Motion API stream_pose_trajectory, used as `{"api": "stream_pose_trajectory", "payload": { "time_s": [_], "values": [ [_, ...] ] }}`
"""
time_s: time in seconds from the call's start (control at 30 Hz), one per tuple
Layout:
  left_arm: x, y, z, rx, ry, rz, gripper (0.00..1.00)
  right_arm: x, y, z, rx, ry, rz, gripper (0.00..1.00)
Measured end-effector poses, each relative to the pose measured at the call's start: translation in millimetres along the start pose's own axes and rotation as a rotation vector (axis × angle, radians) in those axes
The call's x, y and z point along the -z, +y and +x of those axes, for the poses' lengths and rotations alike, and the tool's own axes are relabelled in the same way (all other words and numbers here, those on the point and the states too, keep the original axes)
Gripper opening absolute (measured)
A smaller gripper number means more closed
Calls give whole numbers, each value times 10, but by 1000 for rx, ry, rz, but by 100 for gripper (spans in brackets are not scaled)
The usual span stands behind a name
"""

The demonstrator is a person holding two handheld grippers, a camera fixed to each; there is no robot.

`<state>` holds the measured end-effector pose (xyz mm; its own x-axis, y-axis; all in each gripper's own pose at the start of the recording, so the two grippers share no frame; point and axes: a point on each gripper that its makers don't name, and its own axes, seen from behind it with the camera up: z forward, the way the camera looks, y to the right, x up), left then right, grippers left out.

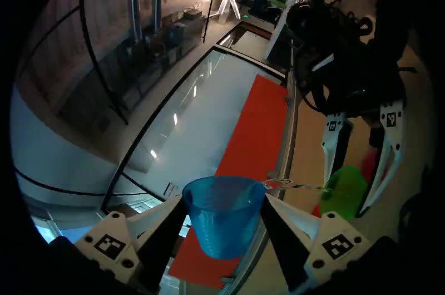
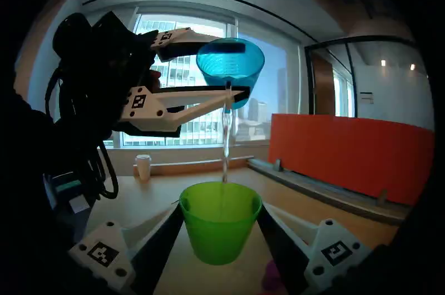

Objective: Pour water

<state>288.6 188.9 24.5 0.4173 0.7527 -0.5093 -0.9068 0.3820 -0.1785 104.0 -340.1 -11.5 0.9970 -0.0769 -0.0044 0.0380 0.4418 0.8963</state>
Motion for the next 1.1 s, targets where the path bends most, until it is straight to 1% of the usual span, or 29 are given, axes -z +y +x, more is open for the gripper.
{"api": "stream_pose_trajectory", "payload": {
  "time_s": [0.37,0.5,0.67,1.1],
  "values": [
    [22,-7,16,-40,0,12,86,3,4,8,5,1,-1,91],
    [31,3,27,-51,1,8,86,0,1,11,5,1,0,91],
    [41,-20,26,-71,-2,12,86,1,8,12,6,1,-1,91],
    [38,-31,36,-111,-2,13,86,14,10,13,7,3,-3,91]
  ]
}}
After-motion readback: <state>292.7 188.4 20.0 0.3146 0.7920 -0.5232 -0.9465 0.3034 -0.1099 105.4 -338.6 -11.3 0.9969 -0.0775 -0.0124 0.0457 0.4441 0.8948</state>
